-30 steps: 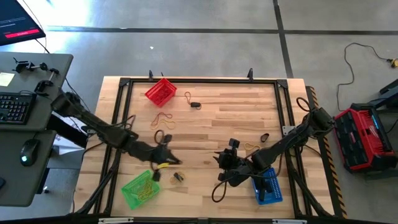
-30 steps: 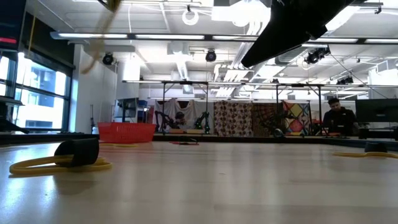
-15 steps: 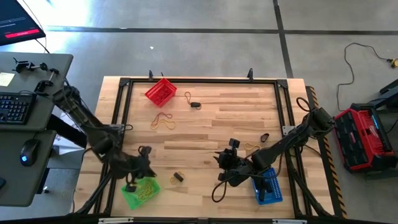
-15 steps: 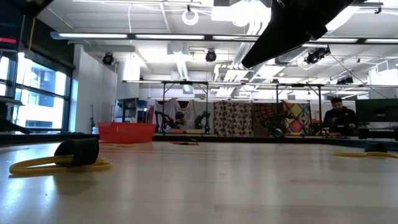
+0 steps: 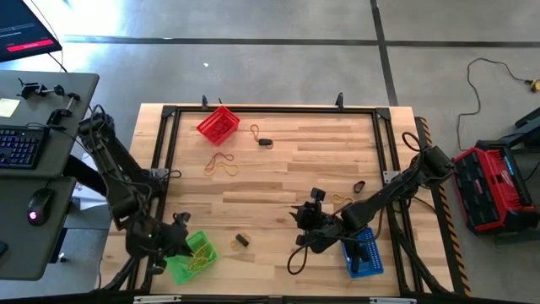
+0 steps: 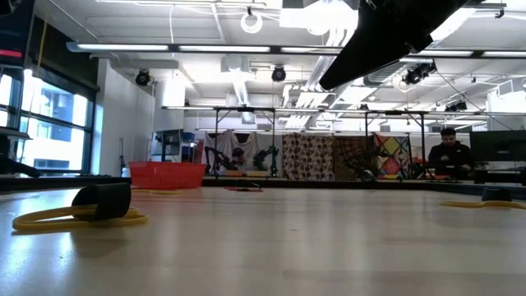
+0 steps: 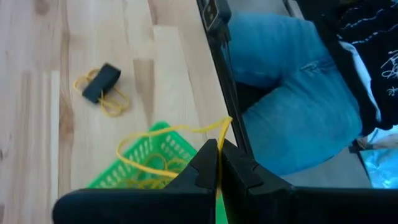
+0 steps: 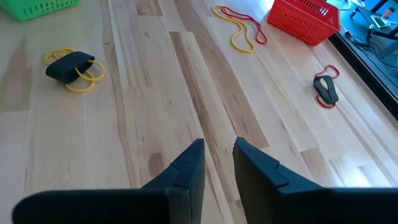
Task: Sort rubber bands into baskets
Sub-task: Put the yellow rubber band into the green basket
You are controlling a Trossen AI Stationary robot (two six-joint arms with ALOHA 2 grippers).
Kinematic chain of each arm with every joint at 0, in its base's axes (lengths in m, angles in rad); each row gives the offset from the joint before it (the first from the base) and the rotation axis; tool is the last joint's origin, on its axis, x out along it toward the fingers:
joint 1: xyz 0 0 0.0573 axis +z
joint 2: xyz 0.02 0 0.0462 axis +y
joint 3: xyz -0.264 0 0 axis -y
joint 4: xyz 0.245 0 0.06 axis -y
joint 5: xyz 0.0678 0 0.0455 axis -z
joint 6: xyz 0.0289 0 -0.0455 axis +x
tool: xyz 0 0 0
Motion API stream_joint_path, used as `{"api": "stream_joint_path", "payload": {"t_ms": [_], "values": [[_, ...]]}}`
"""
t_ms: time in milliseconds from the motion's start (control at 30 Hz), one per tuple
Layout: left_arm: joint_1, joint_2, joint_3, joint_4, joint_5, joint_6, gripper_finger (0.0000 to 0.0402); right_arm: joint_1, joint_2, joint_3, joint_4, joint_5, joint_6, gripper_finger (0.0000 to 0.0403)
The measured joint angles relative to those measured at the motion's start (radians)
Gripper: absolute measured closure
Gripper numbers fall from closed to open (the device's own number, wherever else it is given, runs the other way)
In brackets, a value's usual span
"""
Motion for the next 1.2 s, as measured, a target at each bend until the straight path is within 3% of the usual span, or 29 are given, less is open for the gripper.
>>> {"api": "stream_joint_path", "payload": {"t_ms": [600,967,1200], "values": [[-0.141,0.0,-0.004,-0.139,-0.113,-0.369,0.0401,0.0,0.0,0.0,0.0,0.0,0.001,0.033],[-0.129,0.034,-0.053,-0.138,-0.042,-0.543,0.0401,0.0,0.0,0.0,0.0,0.0,0.001,0.033],[-0.129,0.1,-0.053,-0.058,-0.03,-0.557,0.0401,0.0,0.0,0.0,0.0,0.0,0.0,0.033]]}}
